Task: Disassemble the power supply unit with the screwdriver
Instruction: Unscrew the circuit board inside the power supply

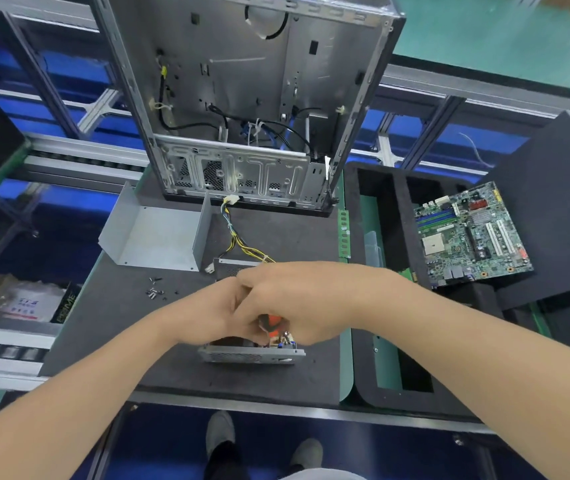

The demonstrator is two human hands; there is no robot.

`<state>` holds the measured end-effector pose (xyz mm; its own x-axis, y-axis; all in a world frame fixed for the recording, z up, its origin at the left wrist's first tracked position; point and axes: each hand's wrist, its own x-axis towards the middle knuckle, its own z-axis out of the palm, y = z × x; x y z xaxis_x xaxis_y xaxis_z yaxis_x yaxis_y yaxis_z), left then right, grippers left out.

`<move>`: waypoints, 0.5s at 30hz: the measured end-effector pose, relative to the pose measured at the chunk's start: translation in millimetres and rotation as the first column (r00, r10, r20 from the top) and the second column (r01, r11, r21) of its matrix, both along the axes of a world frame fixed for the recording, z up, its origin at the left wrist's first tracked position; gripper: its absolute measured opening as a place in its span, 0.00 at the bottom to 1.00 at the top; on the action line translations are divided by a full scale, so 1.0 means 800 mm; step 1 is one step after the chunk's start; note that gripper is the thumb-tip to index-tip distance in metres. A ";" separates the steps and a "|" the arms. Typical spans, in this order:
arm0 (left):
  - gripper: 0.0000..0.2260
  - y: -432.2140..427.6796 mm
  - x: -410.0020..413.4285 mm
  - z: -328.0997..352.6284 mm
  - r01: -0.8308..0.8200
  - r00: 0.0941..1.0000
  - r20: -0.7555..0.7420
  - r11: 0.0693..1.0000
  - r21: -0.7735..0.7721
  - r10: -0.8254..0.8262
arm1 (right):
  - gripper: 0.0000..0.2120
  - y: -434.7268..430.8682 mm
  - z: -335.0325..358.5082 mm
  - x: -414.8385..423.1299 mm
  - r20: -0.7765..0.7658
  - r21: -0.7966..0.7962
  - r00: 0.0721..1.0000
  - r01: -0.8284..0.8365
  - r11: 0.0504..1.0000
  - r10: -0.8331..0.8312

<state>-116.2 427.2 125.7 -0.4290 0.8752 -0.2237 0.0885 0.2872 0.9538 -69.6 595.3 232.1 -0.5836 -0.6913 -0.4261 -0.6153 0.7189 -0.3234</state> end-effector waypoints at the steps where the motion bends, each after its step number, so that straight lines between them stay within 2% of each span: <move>1: 0.08 0.002 0.001 -0.001 -0.017 0.999 -0.027 1.000 0.007 0.017 | 0.08 0.000 0.000 0.002 0.009 -0.016 0.999 0.041 0.999 -0.041; 2: 0.09 0.005 0.000 0.000 -0.035 0.998 -0.057 0.999 0.020 0.036 | 0.05 0.000 0.000 0.004 -0.011 -0.034 0.995 0.103 0.994 -0.104; 4: 0.08 0.009 -0.003 -0.007 -0.053 0.995 -0.079 0.998 0.027 0.055 | 0.16 -0.002 -0.002 0.009 -0.166 -0.015 0.942 0.294 0.956 -0.292; 6: 0.14 0.014 -0.004 -0.010 -0.059 0.997 -0.042 0.998 0.005 0.059 | 0.26 -0.009 -0.001 0.011 -0.323 0.081 0.850 0.462 0.883 -0.415; 8: 0.20 0.020 -0.005 -0.012 -0.038 0.999 -0.035 0.999 0.009 0.038 | 0.29 -0.013 -0.001 0.011 -0.227 0.132 0.800 0.590 0.796 -0.555; 9: 0.23 0.023 -0.004 -0.011 -0.022 0.998 -0.062 1.000 0.009 0.023 | 0.26 -0.014 -0.002 0.009 -0.148 0.144 0.790 0.612 0.778 -0.595; 11: 0.25 0.028 -0.001 -0.012 0.000 0.996 -0.084 1.000 0.002 0.001 | 0.16 -0.015 -0.004 0.005 -0.088 0.176 0.823 0.567 0.805 -0.561; 13: 0.19 0.028 -0.005 -0.016 -0.013 0.997 -0.082 1.000 -0.015 0.011 | 0.07 -0.012 0.001 0.003 -0.054 0.196 0.875 0.481 0.854 -0.481; 15: 0.10 0.023 -0.011 -0.017 0.044 0.998 -0.042 0.999 -0.017 -0.045 | 0.04 0.001 0.009 0.002 -0.016 0.153 0.926 0.375 0.914 -0.377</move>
